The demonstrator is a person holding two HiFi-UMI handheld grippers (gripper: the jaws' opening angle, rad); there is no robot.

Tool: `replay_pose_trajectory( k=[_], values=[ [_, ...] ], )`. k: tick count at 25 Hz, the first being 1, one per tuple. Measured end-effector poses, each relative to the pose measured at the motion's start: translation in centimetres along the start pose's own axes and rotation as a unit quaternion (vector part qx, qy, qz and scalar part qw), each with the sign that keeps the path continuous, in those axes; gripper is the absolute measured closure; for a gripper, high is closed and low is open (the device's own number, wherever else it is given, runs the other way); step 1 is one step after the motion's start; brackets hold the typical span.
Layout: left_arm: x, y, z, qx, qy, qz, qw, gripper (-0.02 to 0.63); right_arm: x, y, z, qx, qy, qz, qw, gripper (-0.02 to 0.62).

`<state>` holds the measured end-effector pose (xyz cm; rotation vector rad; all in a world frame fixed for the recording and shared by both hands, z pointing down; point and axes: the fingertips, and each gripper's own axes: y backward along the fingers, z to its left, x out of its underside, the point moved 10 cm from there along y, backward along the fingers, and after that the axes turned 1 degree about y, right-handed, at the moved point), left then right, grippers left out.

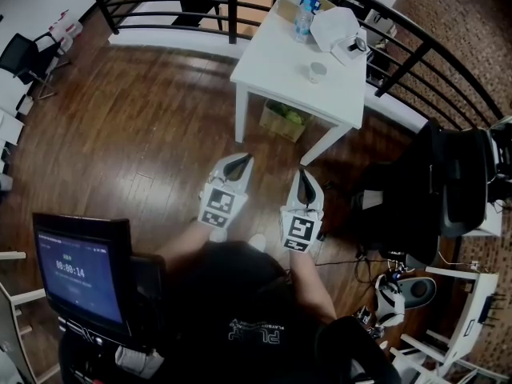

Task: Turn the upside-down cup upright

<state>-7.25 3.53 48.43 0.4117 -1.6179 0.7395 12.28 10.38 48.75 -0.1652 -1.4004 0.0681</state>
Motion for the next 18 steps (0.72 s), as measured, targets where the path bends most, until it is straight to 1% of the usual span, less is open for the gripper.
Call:
replay_pose_trajectory(
  k=[10, 18],
  values=[
    [-0.4, 0.1, -0.1, 0.000, -0.006, -0.010, 0.9999, 0.607, 0.1, -0.1, -0.1, 0.004, -0.007, 0.000, 1.000, 0.584],
    [-0.4, 1.5, -1.2, -0.001, -0.009, -0.010, 0.9999, 0.607, 0.0, 1.5, 0.3, -0.001, -0.004, -0.007, 1.000, 0.583]
  ],
)
